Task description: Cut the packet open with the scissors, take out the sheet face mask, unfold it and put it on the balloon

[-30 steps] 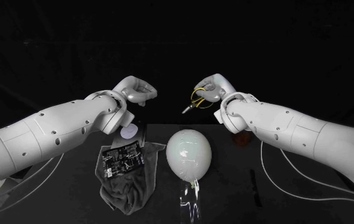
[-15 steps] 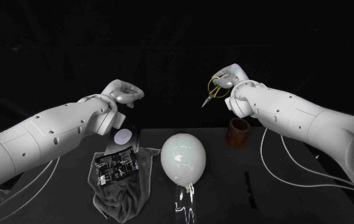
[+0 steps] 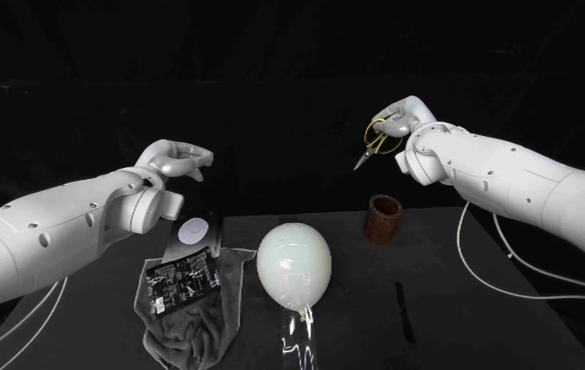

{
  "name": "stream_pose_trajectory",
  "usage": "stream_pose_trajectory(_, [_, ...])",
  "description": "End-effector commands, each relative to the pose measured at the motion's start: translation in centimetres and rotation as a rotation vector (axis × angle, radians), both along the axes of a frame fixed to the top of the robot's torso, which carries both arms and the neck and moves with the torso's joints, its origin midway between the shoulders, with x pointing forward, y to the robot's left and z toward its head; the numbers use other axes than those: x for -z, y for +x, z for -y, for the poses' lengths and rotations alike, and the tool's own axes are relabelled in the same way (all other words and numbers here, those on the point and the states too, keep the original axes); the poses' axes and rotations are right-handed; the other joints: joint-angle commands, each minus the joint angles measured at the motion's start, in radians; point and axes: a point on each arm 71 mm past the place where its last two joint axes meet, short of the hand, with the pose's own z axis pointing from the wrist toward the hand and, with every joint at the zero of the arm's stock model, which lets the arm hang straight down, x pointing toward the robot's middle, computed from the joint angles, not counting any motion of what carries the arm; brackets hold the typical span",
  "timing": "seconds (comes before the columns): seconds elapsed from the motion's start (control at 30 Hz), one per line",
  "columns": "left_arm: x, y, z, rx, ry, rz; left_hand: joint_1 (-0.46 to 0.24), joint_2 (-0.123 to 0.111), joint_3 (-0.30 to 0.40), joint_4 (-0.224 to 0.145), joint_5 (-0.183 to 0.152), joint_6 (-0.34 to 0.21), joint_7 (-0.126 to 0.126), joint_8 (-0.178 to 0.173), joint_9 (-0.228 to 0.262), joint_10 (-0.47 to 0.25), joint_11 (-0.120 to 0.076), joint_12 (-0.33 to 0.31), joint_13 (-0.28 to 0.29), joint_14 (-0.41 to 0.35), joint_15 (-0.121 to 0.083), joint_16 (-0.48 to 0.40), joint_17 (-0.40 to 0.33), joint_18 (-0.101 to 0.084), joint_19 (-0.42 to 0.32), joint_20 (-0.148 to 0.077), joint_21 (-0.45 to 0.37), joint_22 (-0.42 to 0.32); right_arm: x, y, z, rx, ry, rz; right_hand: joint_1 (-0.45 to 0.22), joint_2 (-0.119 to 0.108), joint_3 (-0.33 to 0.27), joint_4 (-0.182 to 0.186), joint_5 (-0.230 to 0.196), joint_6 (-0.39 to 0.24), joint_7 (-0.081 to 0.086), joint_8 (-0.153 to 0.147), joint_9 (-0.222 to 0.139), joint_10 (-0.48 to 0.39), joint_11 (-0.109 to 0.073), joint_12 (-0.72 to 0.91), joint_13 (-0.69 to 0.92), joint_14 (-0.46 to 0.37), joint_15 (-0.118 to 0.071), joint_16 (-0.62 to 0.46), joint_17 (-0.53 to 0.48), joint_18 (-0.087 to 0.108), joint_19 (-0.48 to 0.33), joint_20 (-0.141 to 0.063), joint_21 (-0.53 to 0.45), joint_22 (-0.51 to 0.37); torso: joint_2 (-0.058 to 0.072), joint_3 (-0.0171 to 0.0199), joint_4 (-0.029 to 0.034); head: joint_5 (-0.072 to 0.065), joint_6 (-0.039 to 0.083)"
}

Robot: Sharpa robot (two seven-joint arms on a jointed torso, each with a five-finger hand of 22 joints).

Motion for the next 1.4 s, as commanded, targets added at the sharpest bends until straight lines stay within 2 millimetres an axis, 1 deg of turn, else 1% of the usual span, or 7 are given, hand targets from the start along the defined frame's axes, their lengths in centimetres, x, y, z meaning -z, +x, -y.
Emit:
stream_pose_trajectory(0.03, [0.0, -0.5, 0.3, 0.062, -0.214, -0.009, 0.003, -0.002, -0.014, 0.006, -0.002, 0.007, 0.0, -0.007, -0.002, 0.003, 0.002, -0.007, -0.005, -0.017, 0.002, -0.041, -0.019, 0.007, -0.015, 0.009, -0.037, -0.021, -0.5, -0.6, 0.7, -0.035, -0.015, 0.003, 0.0, 0.011, 0.003, -0.002, 0.006, -0.006, 0.0, 0.002, 0.002, 0.075, -0.071, -0.003, -0.001, -0.002, -0.003, -0.005, 0.001, 0.007, -0.01, 0.0, 0.006, 0.002, 0.002, -0.0016, -0.0015, -0.015, -0.003])
stream_pose_trajectory(0.13, [0.2, -1.2, 0.3, 0.085, -0.254, -0.02, 0.004, -0.002, -0.021, 0.013, -0.002, 0.009, 0.0, -0.008, -0.004, 0.005, 0.003, -0.01, -0.01, -0.02, 0.004, -0.069, -0.033, 0.007, -0.023, 0.017, -0.068, -0.039, -1.0, -1.6, 2.2, -0.041, -0.007, 0.007, -0.001, 0.011, 0.003, -0.002, 0.006, -0.006, 0.0, 0.002, 0.002, 0.075, -0.071, -0.003, -0.001, -0.002, -0.003, -0.005, 0.002, 0.007, -0.011, 0.0, 0.007, 0.003, 0.001, -0.0025, -0.0013, -0.024, -0.006])
stream_pose_trajectory(0.17, [0.3, -1.4, 0.3, 0.093, -0.263, -0.023, 0.003, -0.003, -0.027, 0.018, -0.002, 0.01, -0.001, -0.009, -0.005, 0.008, 0.003, -0.012, -0.014, -0.021, 0.005, -0.086, -0.041, 0.008, -0.024, 0.022, -0.085, -0.05, -1.2, -2.0, 2.6, -0.042, -0.004, 0.007, -0.001, 0.01, 0.003, -0.003, 0.006, -0.006, 0.0, 0.002, 0.002, 0.075, -0.071, -0.003, -0.001, -0.003, -0.003, -0.005, 0.002, 0.006, -0.012, 0.0, 0.007, 0.004, 0.002, -0.0024, -0.0014, -0.038, -0.011])
stream_pose_trajectory(0.43, [1.2, -3.1, 0.8, 0.159, -0.38, -0.059, 0.01, -0.006, -0.041, 0.032, -0.002, 0.014, 0.002, -0.014, -0.009, 0.008, 0.008, -0.033, -0.033, -0.028, 0.012, -0.158, -0.071, 0.01, -0.026, 0.041, -0.159, -0.096, -0.9, -4.9, 5.4, -0.08, 0.026, -0.032, -0.003, 0.008, 0.003, -0.004, 0.005, -0.005, 0.001, 0.002, 0.003, 0.075, -0.071, -0.004, -0.001, -0.002, -0.004, -0.005, 0.003, 0.006, -0.014, 0.002, 0.008, 0.006, 0.001, -0.0028, -0.0017, -0.079, -0.029])
stream_pose_trajectory(0.67, [1.4, -3.9, 0.7, 0.186, -0.435, -0.062, 0.019, -0.004, -0.046, 0.034, -0.002, 0.015, 0.003, -0.015, -0.011, 0.014, 0.009, -0.04, -0.04, -0.03, 0.014, -0.183, -0.08, 0.011, -0.022, 0.048, -0.188, -0.114, 0.5, -6.5, 5.8, -0.11, 0.031, -0.069, -0.003, 0.008, 0.004, -0.005, 0.006, -0.006, 0.001, 0.002, 0.004, 0.074, -0.071, -0.005, -0.002, -0.004, -0.003, -0.006, 0.004, 0.006, -0.017, 0.002, 0.009, 0.009, 0.0, 0.0018, -0.0011, -0.078, -0.036])
stream_pose_trajectory(0.9, [1.4, -4.2, 0.7, 0.2, -0.435, -0.06, 0.023, -0.003, -0.046, 0.032, -0.002, 0.016, 0.005, -0.016, -0.012, 0.013, 0.01, -0.043, -0.042, -0.029, 0.014, -0.187, -0.082, 0.012, -0.019, 0.048, -0.192, -0.117, 2.0, -7.2, 5.9, -0.116, 0.036, -0.097, -0.003, 0.008, 0.004, -0.005, 0.006, -0.006, 0.001, 0.002, 0.004, 0.074, -0.071, -0.005, -0.002, -0.004, -0.003, -0.007, 0.004, 0.006, -0.018, 0.002, 0.009, 0.01, 0.002, -0.0016, -0.0002, -0.078, -0.047])
stream_pose_trajectory(1.4, [1.5, -4.3, 0.5, 0.202, -0.422, -0.056, 0.025, -0.001, -0.047, 0.033, -0.002, 0.019, 0.008, -0.015, -0.012, 0.011, 0.012, -0.046, -0.044, -0.028, 0.016, -0.192, -0.083, 0.012, -0.016, 0.049, -0.198, -0.121, 4.5, -8.3, 5.9, -0.125, 0.031, -0.143, -0.003, 0.007, 0.006, -0.006, 0.006, -0.007, 0.001, 0.002, 0.005, 0.073, -0.07, -0.007, -0.002, -0.006, -0.002, -0.008, 0.005, 0.007, -0.02, 0.002, 0.01, 0.013, 0.0, -0.0016, 0.0012, -0.086, -0.053])
